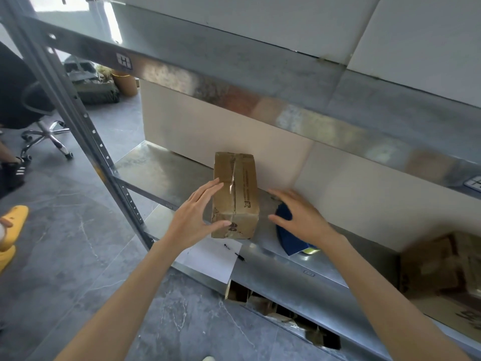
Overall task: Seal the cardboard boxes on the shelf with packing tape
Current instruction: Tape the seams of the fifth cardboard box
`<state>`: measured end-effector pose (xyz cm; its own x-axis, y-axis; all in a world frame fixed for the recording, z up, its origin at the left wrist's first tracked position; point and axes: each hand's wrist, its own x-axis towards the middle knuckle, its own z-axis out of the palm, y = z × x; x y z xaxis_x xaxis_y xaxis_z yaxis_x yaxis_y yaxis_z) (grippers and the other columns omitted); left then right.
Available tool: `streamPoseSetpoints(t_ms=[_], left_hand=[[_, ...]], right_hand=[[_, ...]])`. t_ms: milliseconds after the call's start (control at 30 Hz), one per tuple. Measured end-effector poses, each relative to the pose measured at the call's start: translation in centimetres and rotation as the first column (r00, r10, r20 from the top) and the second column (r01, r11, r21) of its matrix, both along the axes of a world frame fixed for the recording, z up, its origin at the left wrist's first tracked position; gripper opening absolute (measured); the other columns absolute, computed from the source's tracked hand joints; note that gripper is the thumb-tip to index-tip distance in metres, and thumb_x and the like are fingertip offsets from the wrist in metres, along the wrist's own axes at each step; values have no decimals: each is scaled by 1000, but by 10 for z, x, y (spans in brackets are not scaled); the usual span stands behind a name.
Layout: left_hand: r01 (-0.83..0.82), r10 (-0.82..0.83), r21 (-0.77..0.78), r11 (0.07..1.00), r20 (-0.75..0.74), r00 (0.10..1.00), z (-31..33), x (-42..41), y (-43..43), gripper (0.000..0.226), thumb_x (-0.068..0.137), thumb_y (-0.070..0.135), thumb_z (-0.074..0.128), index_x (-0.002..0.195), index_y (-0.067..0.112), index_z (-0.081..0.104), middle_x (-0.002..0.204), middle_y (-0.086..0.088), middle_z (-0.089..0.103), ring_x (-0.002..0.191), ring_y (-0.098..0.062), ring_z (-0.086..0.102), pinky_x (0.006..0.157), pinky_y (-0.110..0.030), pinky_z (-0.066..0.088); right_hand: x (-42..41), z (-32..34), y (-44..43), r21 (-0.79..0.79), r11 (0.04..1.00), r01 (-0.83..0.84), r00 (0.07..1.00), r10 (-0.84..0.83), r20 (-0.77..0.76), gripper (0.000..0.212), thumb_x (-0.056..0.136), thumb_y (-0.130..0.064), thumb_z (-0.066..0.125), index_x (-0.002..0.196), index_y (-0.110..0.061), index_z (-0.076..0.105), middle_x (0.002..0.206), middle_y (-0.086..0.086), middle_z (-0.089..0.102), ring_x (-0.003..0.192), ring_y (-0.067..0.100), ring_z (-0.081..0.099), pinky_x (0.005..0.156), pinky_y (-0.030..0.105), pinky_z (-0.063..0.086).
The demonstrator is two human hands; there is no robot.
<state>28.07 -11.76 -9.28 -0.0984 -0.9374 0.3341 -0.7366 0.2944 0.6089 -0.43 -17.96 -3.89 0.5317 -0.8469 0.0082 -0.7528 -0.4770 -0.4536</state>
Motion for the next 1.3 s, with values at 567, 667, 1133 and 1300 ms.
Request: streamPoseSetpoints(t_ms=[567, 667, 1133, 1300], left_hand=[[10, -10, -84, 996, 6, 1000, -15, -2, -5, 72, 88, 53, 62, 147, 15, 43, 152, 6, 43, 134, -8, 47, 107, -28, 44], [4, -7, -68, 998, -41, 999, -14, -3, -5, 76, 86, 55, 65, 147, 16, 42, 151, 9, 42, 134, -6, 46, 107, -27, 44], [-249, 236, -23, 968, -236, 942, -3, -34, -4, 53, 81, 19, 70, 132, 21, 55, 132, 15, 57, 114, -1, 55, 95, -22, 47], [-179, 173, 4, 984, -278, 945, -7, -27, -1, 49, 89, 14, 68, 134, 24, 53, 136, 21, 52, 124, 4, 49, 101, -21, 42]], right_hand=[[52, -46, 2, -170, 985, -40, 966, 82, 246, 63, 82, -50, 61, 138, -21, 54, 138, -3, 54, 136, 13, 42, 106, 34, 43], [52, -43, 4, -155, 988, -30, 969, 67, 240, 66, 81, -55, 61, 138, -22, 53, 139, -4, 54, 136, 11, 40, 106, 28, 37], [73, -42, 10, -207, 967, 148, 946, -78, 314, 35, 87, -29, 63, 119, -15, 66, 116, -3, 63, 118, 13, 54, 87, 32, 54], [69, -41, 7, -202, 973, 116, 943, -45, 329, 27, 93, -16, 63, 119, -16, 67, 114, -3, 64, 116, 12, 55, 92, 26, 49]])
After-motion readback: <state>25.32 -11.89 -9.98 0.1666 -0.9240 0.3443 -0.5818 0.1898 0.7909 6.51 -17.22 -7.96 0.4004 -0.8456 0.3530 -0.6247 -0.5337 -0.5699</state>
